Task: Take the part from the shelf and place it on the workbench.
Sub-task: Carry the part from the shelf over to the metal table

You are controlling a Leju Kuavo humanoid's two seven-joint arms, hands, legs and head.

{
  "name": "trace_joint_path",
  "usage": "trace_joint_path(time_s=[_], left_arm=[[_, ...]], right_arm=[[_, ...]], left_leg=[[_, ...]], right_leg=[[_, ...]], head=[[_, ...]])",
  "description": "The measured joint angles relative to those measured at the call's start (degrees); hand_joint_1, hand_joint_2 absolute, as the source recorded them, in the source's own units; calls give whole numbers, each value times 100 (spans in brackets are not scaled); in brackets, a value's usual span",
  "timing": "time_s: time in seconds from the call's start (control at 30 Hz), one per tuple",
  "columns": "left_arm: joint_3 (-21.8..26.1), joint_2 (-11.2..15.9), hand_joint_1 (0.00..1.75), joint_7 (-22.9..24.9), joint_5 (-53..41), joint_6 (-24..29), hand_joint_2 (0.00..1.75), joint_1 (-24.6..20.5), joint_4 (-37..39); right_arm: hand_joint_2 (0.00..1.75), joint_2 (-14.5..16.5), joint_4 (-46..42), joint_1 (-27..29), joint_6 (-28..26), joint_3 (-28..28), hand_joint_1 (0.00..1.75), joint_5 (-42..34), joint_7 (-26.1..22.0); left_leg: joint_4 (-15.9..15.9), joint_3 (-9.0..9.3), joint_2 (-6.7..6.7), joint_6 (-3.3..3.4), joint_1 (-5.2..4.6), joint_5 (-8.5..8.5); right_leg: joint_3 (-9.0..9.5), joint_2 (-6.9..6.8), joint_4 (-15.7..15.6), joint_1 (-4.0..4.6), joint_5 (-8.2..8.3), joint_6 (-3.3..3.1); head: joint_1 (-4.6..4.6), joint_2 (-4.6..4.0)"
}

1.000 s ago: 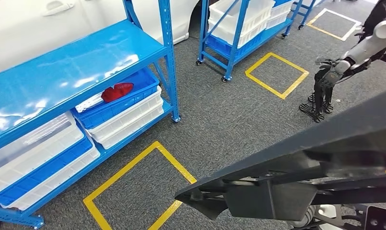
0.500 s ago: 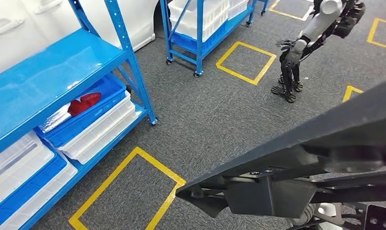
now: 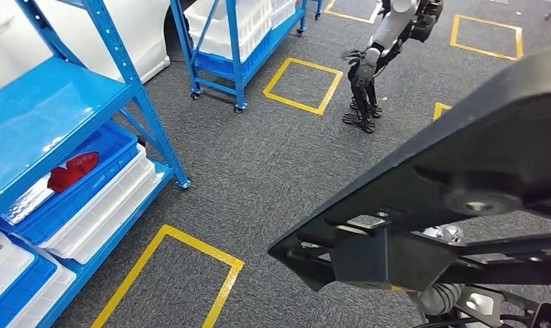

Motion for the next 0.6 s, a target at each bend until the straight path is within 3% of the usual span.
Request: trace_joint_path(time_s=[0.07,0.1,0.13,0.2,0.27,0.3,0.37,0.4,0.47,0.53,0.57,0.6], left_arm=[[-14,27,0,0,1,-5,175,8,0],[-16,34,0,-3,3,-5,175,5,1],[-18,37,0,-12,8,-6,175,-3,1],[-20,30,0,-49,28,-13,175,-15,1],[-20,10,0,-90,68,-28,175,-19,1],[-19,-2,0,-101,92,-37,175,-19,1],[-17,-33,0,-96,128,-46,175,-28,1],[-17,-49,0,-83,139,-48,175,-38,1],[-16,-81,0,-53,154,-49,175,-52,1],[-14,-101,0,-12,166,-49,175,-31,1],[-13,-105,0,13,169,-48,175,-11,1],[-11,-109,0,35,171,-48,175,6,1]], right_arm=[[175,-25,119,-139,-154,22,175,57,2],[175,-43,203,-224,-242,56,175,66,3],[175,-63,299,-318,-330,104,175,68,4],[175,-104,489,-523,-469,213,175,68,6],[175,-127,679,-727,-549,334,175,60,16],[175,-133,774,-825,-580,394,175,55,32],[175,-138,961,-998,-626,490,175,35,98],[175,-139,1041,-1072,-640,522,175,19,145],[175,-142,1184,-1227,-650,585,175,-29,224],[175,-143,1323,-1375,-667,655,175,-91,301],[175,-142,1404,-1440,-688,688,175,-122,358],[175,-142,1491,-1496,-713,714,175,-150,420]], left_leg=[[1,-17,186,14,-27,1],[5,-24,273,12,-34,-2],[10,-28,354,8,-38,-5],[31,-26,488,-15,-40,-20],[69,-27,585,-67,-64,-49],[81,-25,628,-100,-73,-59],[76,-8,722,-164,-76,-66],[90,-4,705,-198,-62,-86],[380,-120,463,-255,-31,-288],[1140,-475,174,-287,-7,-676],[1549,-676,124,-295,-3,-828],[1799,-812,108,-298,-2,-872]], right_leg=[[-351,-169,726,-35,-315,48],[-417,-199,885,-55,-336,66],[-361,-225,808,-71,-252,79],[73,-386,70,-83,83,77],[438,-591,-587,-49,274,17],[497,-637,-711,-26,287,-21],[476,-535,-739,-2,298,-93],[478,-482,-761,-12,316,-123],[490,-373,-809,-40,361,-185],[486,-254,-816,-37,382,-218],[480,-182,-811,-29,384,-224],[478,-104,-803,-23,385,-226]], head=[[6,0],[6,0],[7,-1],[9,0],[5,1],[2,1],[-2,-1],[-5,-1],[-19,0],[-45,0],[-53,0],[-55,-1]])
